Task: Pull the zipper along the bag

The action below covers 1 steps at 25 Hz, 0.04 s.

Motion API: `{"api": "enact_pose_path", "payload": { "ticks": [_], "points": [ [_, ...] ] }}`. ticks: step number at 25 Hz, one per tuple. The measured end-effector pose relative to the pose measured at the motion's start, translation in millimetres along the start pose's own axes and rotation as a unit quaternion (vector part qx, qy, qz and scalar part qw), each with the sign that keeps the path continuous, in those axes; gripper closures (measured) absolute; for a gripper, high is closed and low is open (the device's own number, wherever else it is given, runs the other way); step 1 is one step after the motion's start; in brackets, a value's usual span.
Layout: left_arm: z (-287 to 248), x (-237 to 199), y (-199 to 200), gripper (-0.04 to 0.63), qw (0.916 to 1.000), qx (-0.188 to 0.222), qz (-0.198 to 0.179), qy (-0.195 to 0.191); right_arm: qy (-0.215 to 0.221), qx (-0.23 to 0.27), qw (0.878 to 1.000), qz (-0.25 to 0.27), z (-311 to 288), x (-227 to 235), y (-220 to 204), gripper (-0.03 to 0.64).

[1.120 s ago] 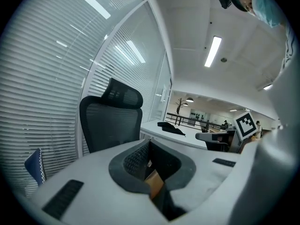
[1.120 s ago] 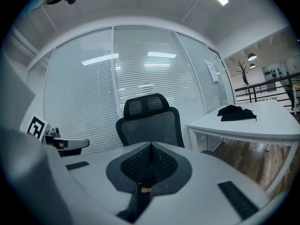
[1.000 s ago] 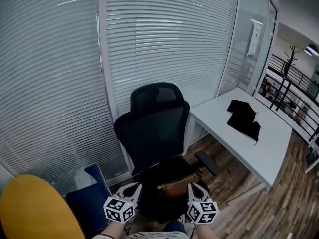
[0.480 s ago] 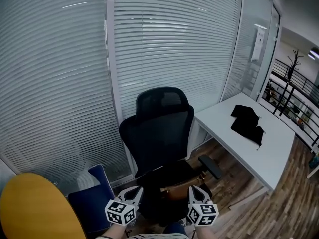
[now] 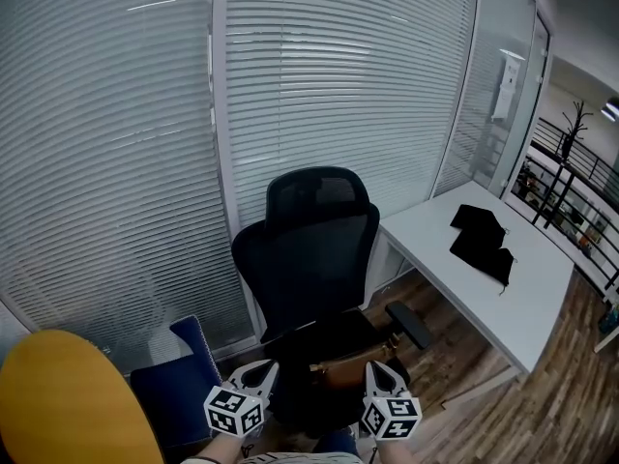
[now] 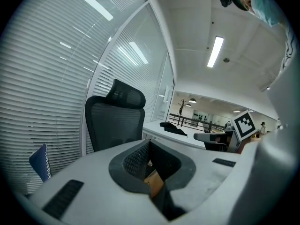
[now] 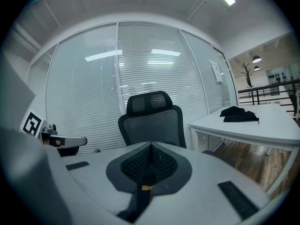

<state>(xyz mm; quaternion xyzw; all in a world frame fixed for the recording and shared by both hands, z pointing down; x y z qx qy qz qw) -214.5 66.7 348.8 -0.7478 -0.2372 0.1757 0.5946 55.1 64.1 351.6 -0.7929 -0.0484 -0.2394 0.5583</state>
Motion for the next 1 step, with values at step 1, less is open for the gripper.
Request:
{"api": "enact_pose_path", "payload": {
  "ticks": [1],
  "points": [
    [-0.4,-0.7,0.6,0.569,1.0,0.001,-0.001,0.0,0.001,0.0,1.0,0.0,-0.6,-0.8,0.0,0.591]
  ]
}}
Point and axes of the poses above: the fingertips, and each gripper's own axes: z backward along the fingers, x to its right, y out of its top, the point moved 7 cm from there along z, backward along the fingers, and after that the axes turned 15 degrees about -z, right-handed, at the moved point
